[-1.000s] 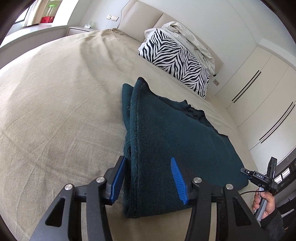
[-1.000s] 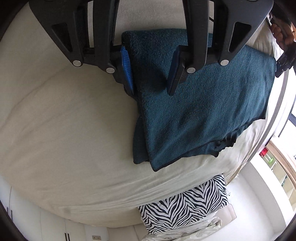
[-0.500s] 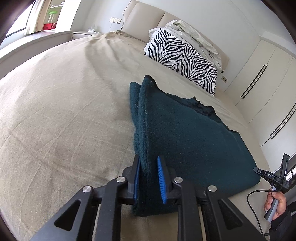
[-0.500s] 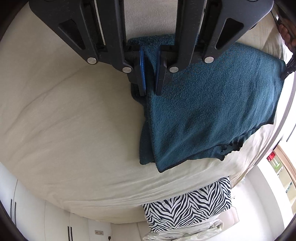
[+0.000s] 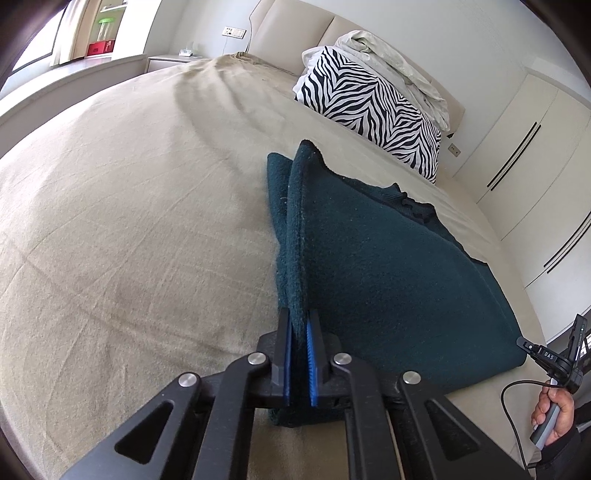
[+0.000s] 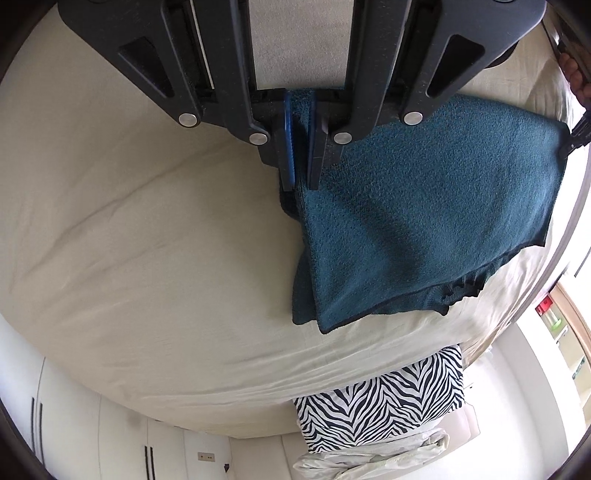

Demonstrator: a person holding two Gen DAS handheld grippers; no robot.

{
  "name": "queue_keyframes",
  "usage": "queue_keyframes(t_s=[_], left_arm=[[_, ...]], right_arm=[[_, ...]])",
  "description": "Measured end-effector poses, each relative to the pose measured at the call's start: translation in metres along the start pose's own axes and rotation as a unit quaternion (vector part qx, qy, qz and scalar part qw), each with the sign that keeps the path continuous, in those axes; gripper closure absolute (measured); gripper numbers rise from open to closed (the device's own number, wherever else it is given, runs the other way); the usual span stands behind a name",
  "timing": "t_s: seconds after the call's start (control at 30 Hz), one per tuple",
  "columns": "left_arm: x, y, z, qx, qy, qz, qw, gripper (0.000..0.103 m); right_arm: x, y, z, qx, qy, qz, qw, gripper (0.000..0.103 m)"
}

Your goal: Fold small clothes

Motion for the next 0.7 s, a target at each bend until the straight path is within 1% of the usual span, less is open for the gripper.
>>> queue_keyframes(t_s=[0.23, 0.4, 0.47, 0.6, 0.7], left_arm=[[-0.003, -0.004, 0.001, -0.015, 0.006, 0.000, 0.9999, 0.095], [-0.001, -0.006, 0.001, -0.023, -0.003, -0.004, 0.9997, 0.095], [-0.001, -0.006, 0.001, -0.025, -0.005, -0.006, 0.9996, 0.095], [0.000, -0.006, 0.002, -0.027, -0.007, -0.008, 0.9996, 0.095], [0.000, -0.003, 0.004, -0.027, -0.011, -0.011, 0.9995, 0.095]], right_arm=[[0.006, 0.005, 0.011, -0.005, -0.003, 0.003, 1.000, 0.098], [0.017, -0.012, 0.017, -0.021, -0.024, 0.000, 0.999, 0.098], [0.019, -0.017, 0.020, -0.022, -0.029, 0.001, 0.999, 0.098], [0.013, -0.015, 0.023, -0.016, -0.011, 0.006, 1.000, 0.098], [0.015, -0.016, 0.022, -0.017, -0.013, 0.003, 1.000, 0.098]])
Point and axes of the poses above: each gripper's, at about its wrist camera, not at the fingertips, and y roughly against the way its jaws point, x to its right, z to its underside, the point moved 1 cm from there along -y, roughly the way its jaws point, and after that the axes turned 13 degrees about x, right-handed, at the moved point
